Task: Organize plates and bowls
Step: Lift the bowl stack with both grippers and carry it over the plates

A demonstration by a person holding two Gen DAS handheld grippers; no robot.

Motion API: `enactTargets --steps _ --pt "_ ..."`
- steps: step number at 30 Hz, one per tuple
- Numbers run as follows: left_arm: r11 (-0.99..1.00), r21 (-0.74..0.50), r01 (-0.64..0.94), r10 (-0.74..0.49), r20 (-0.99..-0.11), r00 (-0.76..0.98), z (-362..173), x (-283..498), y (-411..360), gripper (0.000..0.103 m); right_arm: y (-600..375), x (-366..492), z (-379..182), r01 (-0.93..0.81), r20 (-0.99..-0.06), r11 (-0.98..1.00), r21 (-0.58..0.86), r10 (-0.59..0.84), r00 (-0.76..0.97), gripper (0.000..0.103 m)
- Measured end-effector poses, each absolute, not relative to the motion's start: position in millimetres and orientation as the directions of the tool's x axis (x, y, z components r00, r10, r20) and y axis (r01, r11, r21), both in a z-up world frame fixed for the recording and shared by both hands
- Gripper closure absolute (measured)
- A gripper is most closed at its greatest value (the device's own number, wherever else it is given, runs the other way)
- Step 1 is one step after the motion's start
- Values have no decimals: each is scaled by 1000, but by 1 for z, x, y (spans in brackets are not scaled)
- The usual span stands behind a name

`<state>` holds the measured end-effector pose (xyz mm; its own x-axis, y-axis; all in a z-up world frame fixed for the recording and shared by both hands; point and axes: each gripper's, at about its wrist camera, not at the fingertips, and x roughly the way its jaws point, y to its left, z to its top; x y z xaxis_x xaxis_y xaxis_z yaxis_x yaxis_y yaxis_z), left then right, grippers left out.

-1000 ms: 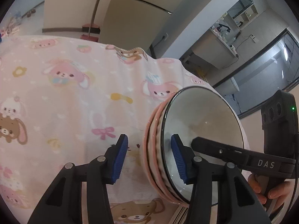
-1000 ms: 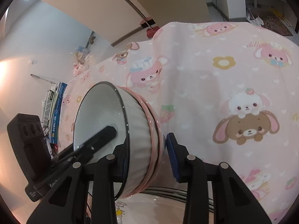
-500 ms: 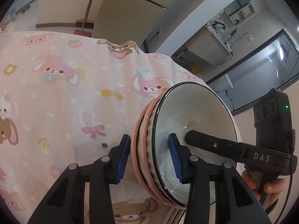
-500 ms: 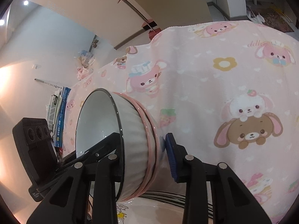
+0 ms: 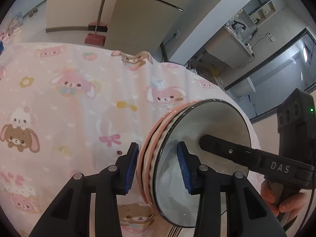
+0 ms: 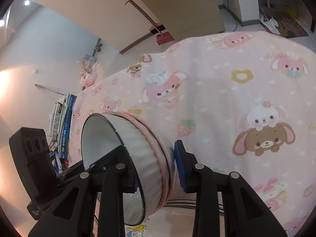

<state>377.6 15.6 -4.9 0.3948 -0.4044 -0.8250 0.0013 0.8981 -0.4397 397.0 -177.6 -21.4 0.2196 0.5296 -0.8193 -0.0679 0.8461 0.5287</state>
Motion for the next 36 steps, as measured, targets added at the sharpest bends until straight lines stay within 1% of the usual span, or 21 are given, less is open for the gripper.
enactTargets --steps 3,6,16,21,30,36 --pt "892 -453 -8 -410 -815 409 0 378 20 61 -174 395 -12 -82 -825 854 513 518 228 73" --pt "878 -477 -26 -425 -805 414 3 377 29 63 -175 393 -11 -67 -815 843 534 534 225 73" --pt "879 -477 -17 -419 -788 451 30 369 36 64 -179 391 -7 -18 -769 786 618 610 193 73" --pt "875 -484 -7 -427 -778 460 46 359 34 64 -182 382 8 -21 -762 781 625 615 204 73" --pt "884 -466 40 -427 -770 473 78 328 9 64 -204 353 32 -24 -749 774 633 619 237 73" --pt "882 -466 71 -443 -768 462 83 297 -16 64 -224 320 41 -17 -754 783 622 605 256 73"
